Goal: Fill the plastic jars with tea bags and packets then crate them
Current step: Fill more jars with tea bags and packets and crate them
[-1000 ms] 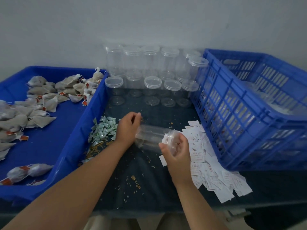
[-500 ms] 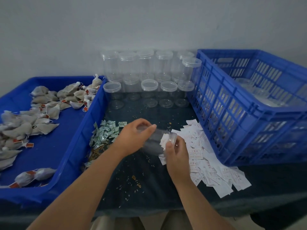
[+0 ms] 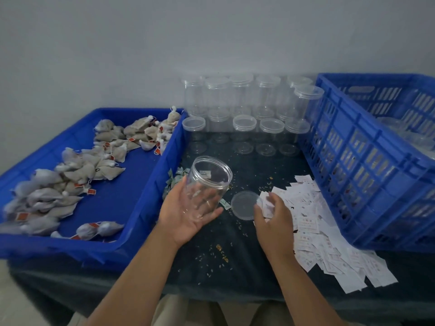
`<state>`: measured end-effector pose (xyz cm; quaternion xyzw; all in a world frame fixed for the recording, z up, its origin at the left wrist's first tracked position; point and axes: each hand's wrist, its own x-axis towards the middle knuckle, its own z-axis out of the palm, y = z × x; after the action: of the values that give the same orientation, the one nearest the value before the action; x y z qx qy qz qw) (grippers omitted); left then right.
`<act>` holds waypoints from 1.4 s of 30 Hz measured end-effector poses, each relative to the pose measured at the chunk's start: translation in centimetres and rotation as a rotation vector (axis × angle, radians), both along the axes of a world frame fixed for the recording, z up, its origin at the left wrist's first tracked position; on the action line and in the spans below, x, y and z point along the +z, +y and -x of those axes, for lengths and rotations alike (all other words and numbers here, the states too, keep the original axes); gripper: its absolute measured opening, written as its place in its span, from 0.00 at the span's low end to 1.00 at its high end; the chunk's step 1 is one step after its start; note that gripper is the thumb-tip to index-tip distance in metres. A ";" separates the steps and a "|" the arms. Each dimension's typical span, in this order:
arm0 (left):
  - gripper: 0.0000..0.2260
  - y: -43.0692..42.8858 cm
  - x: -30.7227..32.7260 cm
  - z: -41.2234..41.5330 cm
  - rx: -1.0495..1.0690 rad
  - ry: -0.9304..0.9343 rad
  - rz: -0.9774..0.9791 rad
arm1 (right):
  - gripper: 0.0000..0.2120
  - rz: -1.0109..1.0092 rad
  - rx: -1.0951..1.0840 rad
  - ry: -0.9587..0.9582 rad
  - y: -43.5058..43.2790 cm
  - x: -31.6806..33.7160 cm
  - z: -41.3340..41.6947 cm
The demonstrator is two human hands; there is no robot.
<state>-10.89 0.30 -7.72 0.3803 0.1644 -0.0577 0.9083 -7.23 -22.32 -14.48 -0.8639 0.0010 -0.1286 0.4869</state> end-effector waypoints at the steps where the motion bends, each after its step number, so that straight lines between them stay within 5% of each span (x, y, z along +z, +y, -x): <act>1: 0.28 -0.5 -0.3 0.2 0.022 0.000 0.019 | 0.27 0.014 -0.040 -0.078 -0.1 0.3 0.2; 4: 0.30 -2.5 -0.9 0.8 0.037 -0.017 -0.036 | 0.36 0.122 0.138 -0.441 0.1 0.8 1.7; 8: 0.27 -4.6 -1.0 1.0 -0.053 -0.025 -0.244 | 0.51 0.246 0.393 -0.477 0.8 0.3 2.5; 14: 0.13 -4.5 1.1 1.9 -0.204 -0.184 -1.359 | 0.49 -0.020 0.237 -0.448 0.3 0.0 2.4; 16: 0.15 -2.6 3.0 2.1 -0.102 -0.218 -1.572 | 0.48 -0.038 0.241 -0.458 0.4 0.1 2.4; 22: 0.17 10.2 11.7 1.8 0.172 -0.027 -1.647 | 0.47 -0.092 0.343 -0.431 0.6 0.8 2.4; 27: 0.26 24.2 11.1 0.4 -0.223 0.653 -1.913 | 0.46 -0.102 0.356 -0.338 0.5 0.3 2.1; 31: 0.40 31.4 5.0 3.8 -0.127 1.043 -1.949 | 0.46 -0.052 0.325 -0.307 0.4 -0.1 1.8; 36: 0.51 32.5 3.1 3.7 -0.184 0.933 -1.868 | 0.44 -0.033 0.338 -0.329 0.6 0.0 1.6; 42: 0.17 29.9 4.7 3.5 -0.527 0.588 -1.771 | 0.46 0.064 0.327 -0.319 0.8 -0.2 1.1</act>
<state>-14.44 30.19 -3.00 0.9216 0.2783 -0.2077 0.1734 -8.38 -21.55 -14.69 -0.8363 -0.2201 -0.1829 0.4676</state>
